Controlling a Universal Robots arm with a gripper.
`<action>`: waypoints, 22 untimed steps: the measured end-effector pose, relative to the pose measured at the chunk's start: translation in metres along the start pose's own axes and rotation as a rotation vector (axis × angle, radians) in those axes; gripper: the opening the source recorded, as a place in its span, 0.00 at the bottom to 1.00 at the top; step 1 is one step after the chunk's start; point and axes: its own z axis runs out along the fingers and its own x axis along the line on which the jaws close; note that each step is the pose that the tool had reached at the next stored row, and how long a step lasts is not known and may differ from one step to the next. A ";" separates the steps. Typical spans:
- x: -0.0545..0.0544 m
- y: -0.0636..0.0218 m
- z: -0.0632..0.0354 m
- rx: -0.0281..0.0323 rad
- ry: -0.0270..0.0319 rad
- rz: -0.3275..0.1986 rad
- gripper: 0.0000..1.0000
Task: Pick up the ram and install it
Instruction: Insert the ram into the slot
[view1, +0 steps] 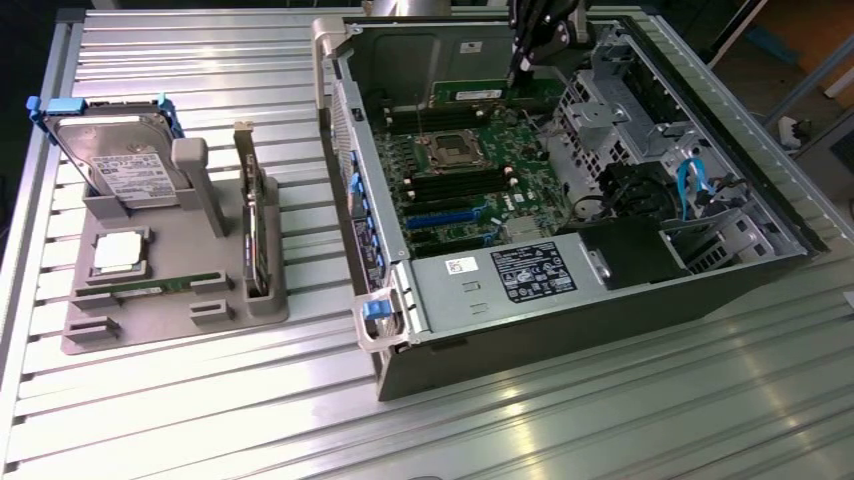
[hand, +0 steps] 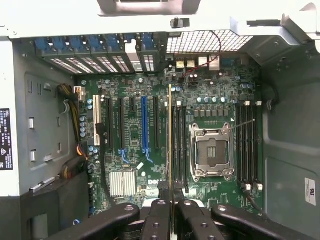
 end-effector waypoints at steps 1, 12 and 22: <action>-0.001 0.0000 0.0004 -0.0001 -0.0026 0.000 0.12; -0.003 -0.0004 0.0181 -0.0002 -0.0053 0.000 0.12; -0.003 -0.0017 0.0410 -0.0002 -0.0053 0.000 0.12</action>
